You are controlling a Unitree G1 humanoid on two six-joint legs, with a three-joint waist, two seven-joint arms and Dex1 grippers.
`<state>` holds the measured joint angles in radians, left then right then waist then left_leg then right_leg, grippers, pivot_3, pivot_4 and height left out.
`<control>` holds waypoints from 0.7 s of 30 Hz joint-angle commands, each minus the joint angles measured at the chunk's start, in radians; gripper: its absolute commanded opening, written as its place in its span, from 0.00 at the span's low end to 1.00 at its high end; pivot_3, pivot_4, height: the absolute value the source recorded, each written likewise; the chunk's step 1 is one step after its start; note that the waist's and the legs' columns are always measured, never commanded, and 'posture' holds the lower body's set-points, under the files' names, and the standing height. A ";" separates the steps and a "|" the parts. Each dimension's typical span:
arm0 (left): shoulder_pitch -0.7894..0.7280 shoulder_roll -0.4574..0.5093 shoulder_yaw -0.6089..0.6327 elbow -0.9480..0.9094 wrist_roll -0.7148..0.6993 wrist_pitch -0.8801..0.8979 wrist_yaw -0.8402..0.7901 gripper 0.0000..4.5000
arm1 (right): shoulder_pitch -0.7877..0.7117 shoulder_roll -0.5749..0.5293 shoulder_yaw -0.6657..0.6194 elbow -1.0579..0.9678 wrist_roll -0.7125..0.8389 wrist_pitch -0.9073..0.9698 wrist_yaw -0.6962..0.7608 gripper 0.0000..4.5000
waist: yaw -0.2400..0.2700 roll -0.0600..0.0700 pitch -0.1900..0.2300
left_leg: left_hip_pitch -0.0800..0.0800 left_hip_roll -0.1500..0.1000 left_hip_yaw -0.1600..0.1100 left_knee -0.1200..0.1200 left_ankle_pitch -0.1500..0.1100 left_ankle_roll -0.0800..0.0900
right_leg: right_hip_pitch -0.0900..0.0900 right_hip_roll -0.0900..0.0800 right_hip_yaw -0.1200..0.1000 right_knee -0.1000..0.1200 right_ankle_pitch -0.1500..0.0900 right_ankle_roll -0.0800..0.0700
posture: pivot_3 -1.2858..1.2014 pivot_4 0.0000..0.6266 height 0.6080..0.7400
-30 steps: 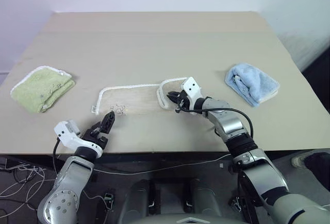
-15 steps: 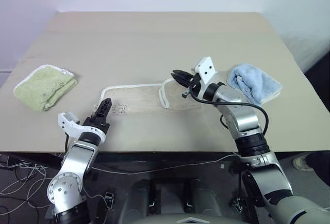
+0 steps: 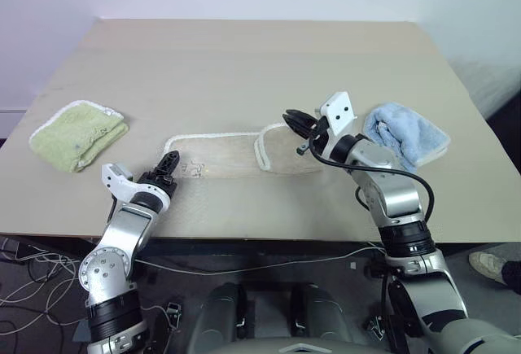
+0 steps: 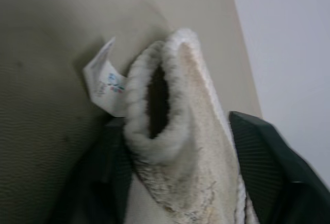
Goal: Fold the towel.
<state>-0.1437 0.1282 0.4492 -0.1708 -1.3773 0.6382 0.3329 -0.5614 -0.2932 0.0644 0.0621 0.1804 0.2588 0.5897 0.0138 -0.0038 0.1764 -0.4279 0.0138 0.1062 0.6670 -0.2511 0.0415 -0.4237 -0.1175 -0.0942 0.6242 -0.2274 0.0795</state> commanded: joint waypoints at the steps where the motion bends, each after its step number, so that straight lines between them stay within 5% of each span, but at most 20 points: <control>1: -0.014 -0.004 0.012 0.016 -0.011 -0.013 -0.002 0.33 | -0.005 -0.007 -0.021 -0.054 0.010 -0.003 -0.010 0.08 | -0.001 0.000 0.000 | 0.000 0.000 0.000 0.000 0.000 0.000 | 0.000 0.000 0.000 0.000 0.000 0.000 | 0.52 0.24 1.00; 6: -0.032 -0.001 0.029 0.001 -0.015 -0.040 0.012 0.01 | -0.001 0.002 -0.006 -0.051 0.010 -0.006 -0.008 0.08 | -0.002 0.000 0.000 | 0.000 0.001 0.000 -0.001 0.000 0.000 | 0.000 0.000 0.000 -0.001 0.000 0.000 | 0.52 0.24 1.00; 12: -0.029 0.050 0.024 -0.028 -0.001 -0.023 0.014 0.01 | 0.003 0.005 0.006 -0.050 0.005 -0.011 -0.003 0.08 | -0.005 0.000 0.001 | -0.001 0.001 0.000 -0.002 0.000 0.000 | -0.001 0.000 0.000 -0.004 0.000 0.000 | 0.52 0.24 1.00; 21: -0.081 0.279 0.090 -0.040 0.008 -0.012 -0.094 0.01 | -0.010 -0.001 -0.003 -0.036 0.005 -0.013 -0.004 0.08 | -0.011 -0.001 0.001 | -0.003 0.002 0.000 -0.003 -0.002 -0.003 | -0.003 0.000 0.000 -0.005 0.000 0.000 | 0.52 0.24 1.00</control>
<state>-0.2070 0.3723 0.5185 -0.1646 -1.3819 0.6247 0.2762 -0.5563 -0.2923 0.0720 0.0597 0.1795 0.2582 0.5866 0.0029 -0.0047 0.1777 -0.4308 0.0153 0.1063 0.6640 -0.2526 0.0382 -0.4265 -0.1173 -0.0942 0.6192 -0.2272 0.0795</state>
